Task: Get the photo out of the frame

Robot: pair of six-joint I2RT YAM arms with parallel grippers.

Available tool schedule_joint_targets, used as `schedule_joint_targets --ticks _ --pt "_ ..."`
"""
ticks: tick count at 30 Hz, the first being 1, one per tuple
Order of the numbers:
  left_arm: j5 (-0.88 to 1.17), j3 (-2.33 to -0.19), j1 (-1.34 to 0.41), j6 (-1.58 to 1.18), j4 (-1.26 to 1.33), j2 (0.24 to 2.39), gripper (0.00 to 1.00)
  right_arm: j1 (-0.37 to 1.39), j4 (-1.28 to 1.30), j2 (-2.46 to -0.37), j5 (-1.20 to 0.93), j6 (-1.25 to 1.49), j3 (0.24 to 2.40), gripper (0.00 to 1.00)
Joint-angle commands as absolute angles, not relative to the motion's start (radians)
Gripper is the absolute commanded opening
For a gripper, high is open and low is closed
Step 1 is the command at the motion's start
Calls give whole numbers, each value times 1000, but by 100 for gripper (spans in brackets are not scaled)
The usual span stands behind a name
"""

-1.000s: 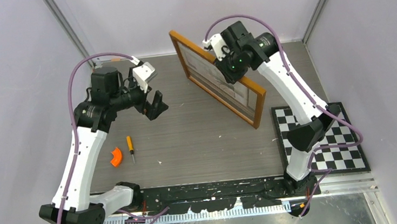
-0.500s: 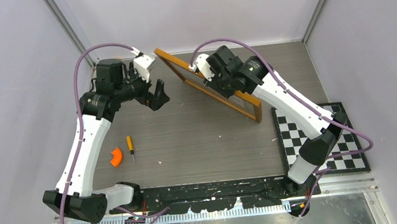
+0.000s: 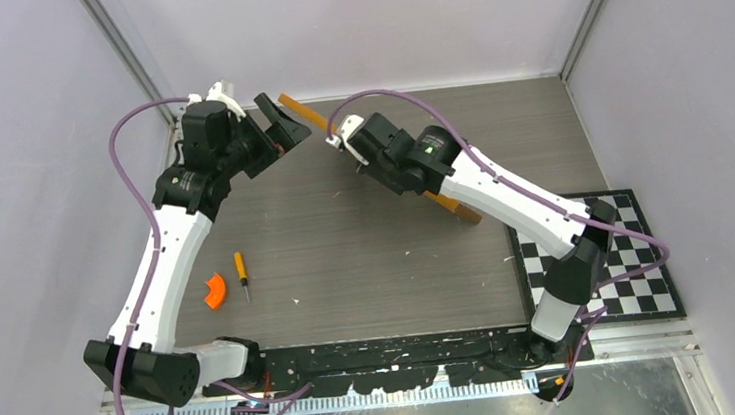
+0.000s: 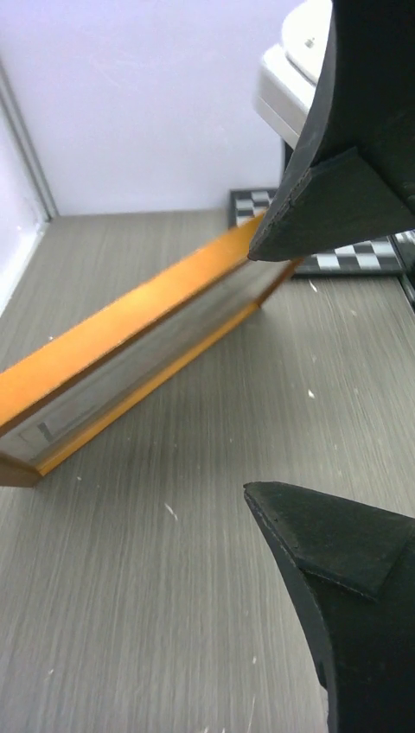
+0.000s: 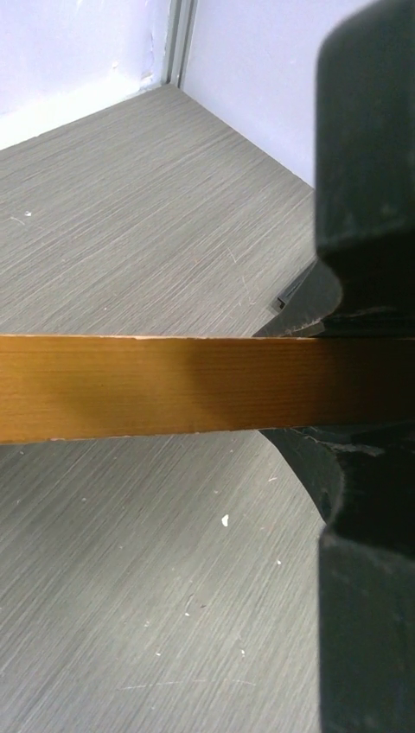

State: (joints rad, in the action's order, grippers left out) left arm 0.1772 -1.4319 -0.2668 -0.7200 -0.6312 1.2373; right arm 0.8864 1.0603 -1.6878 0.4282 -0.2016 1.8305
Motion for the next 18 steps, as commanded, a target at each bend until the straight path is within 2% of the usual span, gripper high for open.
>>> schedule_joint_targets --ticks 1,18 --pt "135 -1426 -251 -943 -529 1276 100 946 861 -1721 520 -98 1836 0" --pt "165 -1339 -247 -1079 -511 1366 100 1092 854 -1874 628 -61 1904 1"
